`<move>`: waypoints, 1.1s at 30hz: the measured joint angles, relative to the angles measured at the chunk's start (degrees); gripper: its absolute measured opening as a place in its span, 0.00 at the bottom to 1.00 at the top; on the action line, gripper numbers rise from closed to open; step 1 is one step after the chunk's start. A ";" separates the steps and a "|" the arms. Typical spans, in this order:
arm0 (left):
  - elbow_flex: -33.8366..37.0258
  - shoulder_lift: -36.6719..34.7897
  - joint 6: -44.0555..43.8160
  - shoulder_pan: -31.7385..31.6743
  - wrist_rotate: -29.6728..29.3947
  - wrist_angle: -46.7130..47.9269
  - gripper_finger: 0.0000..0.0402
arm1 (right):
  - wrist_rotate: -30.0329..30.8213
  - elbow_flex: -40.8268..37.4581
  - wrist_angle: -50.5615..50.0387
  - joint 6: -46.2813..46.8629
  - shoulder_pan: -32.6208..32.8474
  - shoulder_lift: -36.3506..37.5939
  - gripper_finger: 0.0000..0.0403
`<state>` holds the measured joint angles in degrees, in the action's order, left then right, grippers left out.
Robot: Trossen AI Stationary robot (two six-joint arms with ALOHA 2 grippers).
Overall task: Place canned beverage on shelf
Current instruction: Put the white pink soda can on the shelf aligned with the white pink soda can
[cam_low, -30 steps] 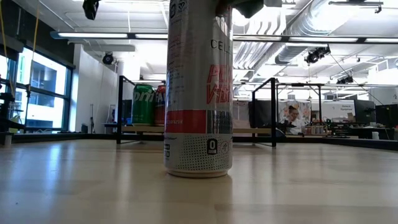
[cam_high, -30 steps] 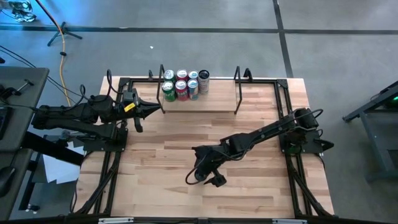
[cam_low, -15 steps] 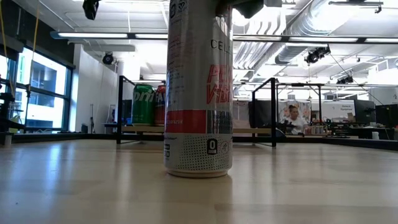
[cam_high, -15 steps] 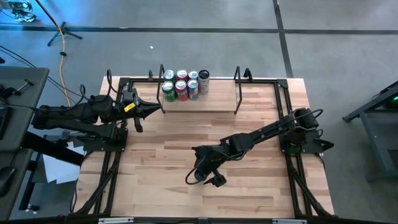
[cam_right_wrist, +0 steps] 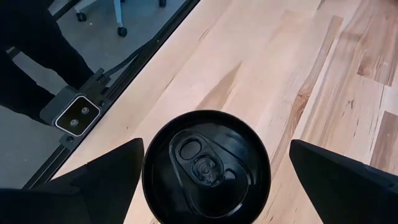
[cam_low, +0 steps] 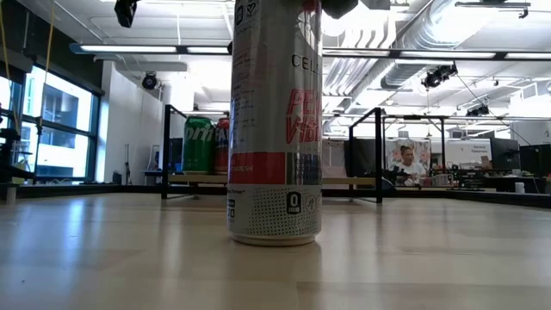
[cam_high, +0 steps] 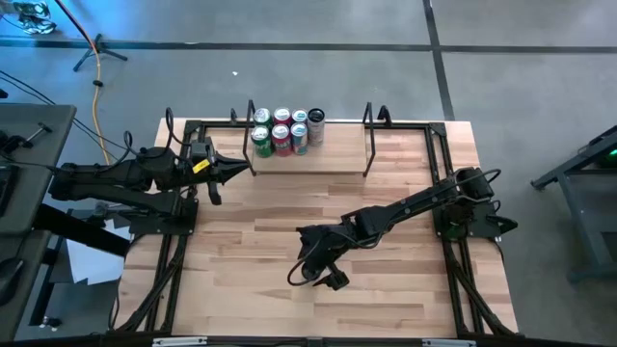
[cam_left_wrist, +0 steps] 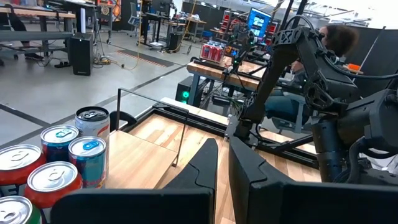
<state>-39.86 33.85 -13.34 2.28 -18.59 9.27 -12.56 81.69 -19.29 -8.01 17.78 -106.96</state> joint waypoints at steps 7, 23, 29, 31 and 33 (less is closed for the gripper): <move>0.00 0.00 0.00 0.00 0.00 -0.02 0.01 | 0.00 0.00 0.26 0.02 0.00 0.00 0.97; 0.00 0.00 0.01 0.00 0.00 0.00 0.01 | -2.92 -0.02 2.01 1.89 0.83 -2.58 0.97; 0.00 0.00 0.02 0.01 0.00 0.00 0.01 | -2.89 -0.02 2.01 1.66 0.74 -2.58 0.97; 0.00 0.00 0.02 0.01 0.00 0.00 0.01 | -2.89 -0.02 2.01 1.61 0.76 -2.58 0.97; 0.00 0.00 0.02 0.00 0.00 0.00 0.01 | -2.89 -0.02 2.00 1.55 0.76 -2.58 0.97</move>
<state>-39.86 33.85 -13.32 2.28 -18.59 9.28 -15.44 81.67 -17.29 -6.46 18.55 -109.54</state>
